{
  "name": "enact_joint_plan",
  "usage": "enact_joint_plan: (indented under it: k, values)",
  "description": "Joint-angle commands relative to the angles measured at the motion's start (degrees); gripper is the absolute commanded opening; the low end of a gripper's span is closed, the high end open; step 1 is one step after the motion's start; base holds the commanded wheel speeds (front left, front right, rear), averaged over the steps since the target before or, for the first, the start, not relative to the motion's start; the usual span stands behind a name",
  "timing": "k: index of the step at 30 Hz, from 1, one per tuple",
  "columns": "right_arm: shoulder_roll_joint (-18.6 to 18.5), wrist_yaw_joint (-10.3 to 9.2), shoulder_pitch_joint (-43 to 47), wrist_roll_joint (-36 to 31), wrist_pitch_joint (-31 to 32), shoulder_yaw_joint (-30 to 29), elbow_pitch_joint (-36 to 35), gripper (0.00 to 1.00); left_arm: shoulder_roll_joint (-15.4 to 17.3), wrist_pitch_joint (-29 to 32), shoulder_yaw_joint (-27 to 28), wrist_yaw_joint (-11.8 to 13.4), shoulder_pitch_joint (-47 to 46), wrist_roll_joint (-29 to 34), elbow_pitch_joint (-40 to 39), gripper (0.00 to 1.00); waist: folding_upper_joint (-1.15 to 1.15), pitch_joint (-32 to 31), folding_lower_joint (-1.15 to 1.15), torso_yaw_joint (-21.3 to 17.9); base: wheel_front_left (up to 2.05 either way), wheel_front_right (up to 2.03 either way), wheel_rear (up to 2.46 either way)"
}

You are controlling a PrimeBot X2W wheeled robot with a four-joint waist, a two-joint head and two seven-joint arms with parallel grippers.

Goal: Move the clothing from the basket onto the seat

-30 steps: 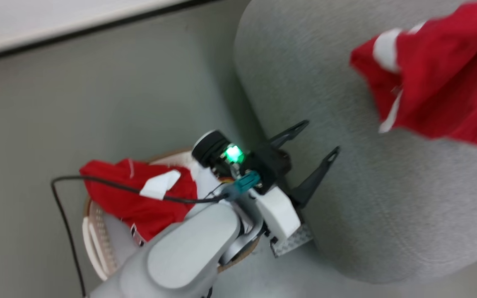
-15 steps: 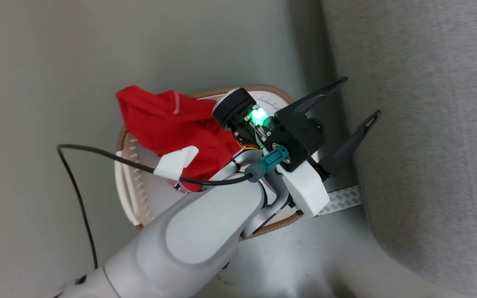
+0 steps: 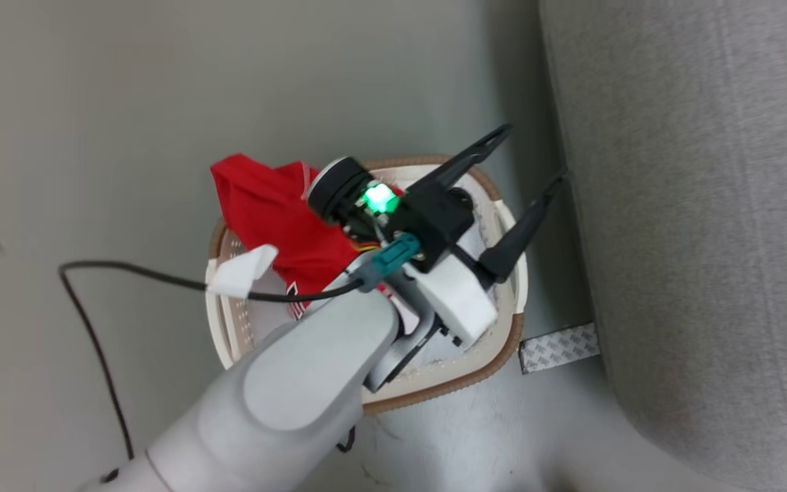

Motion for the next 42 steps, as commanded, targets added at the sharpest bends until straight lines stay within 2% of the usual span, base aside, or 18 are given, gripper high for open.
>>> enact_joint_plan:
  k: [1, 7, 15, 21, 25, 36, 42]
  values:
    - [0.9, -0.12, 2.1, -0.7, 0.0, -0.6, -1.9, 1.0, 0.7, -0.6, 0.4, 0.4, 1.3, -0.7, 0.2, 1.0, 0.01, -2.5, -0.01, -1.1, 0.0, 0.0, 0.0]
    - [5.1, -0.12, 11.9, -2.6, 0.0, -0.6, -12.5, 1.0, 3.3, -2.9, 2.1, 1.9, 6.2, -2.7, 1.1, 1.0, 0.01, -10.5, -0.01, -1.8, 0.0, 0.0, 0.0]
    - [9.9, -0.12, 25.8, -3.6, 0.1, 1.1, -24.9, 1.0, 6.3, -5.1, 7.5, 5.1, 16.9, -7.1, 1.0, 1.0, 0.01, -24.0, -0.01, -0.3, 0.0, 0.0, 0.0]
    - [12.1, -0.12, 34.6, -4.1, 0.1, 4.9, -29.7, 1.0, 8.4, -5.3, 13.0, 7.7, 25.2, -7.9, -1.1, 1.0, 0.01, -31.1, -0.01, 2.3, 0.0, 0.0, 0.0]
    - [13.8, -0.12, 40.0, -3.0, 0.1, 6.5, -31.6, 1.0, 8.8, -5.3, 17.1, 9.4, 31.5, -6.2, -3.4, 1.0, 0.01, -34.9, -0.01, 5.1, 0.0, 0.0, 0.0]
    - [19.4, -0.12, 53.0, -3.8, 0.1, 10.3, -33.9, 1.0, 7.7, -5.3, 27.2, 8.4, 45.6, -0.6, -6.1, 1.0, 0.01, -41.8, -0.01, 10.8, 0.0, 0.0, 0.0]
    - [22.2, -0.12, 57.2, -4.3, 0.1, 11.7, -33.6, 1.0, 5.5, -5.3, 31.0, 6.2, 49.4, 2.6, -6.6, 1.0, 0.01, -43.5, -0.01, 11.7, 0.0, 0.0, 0.0]
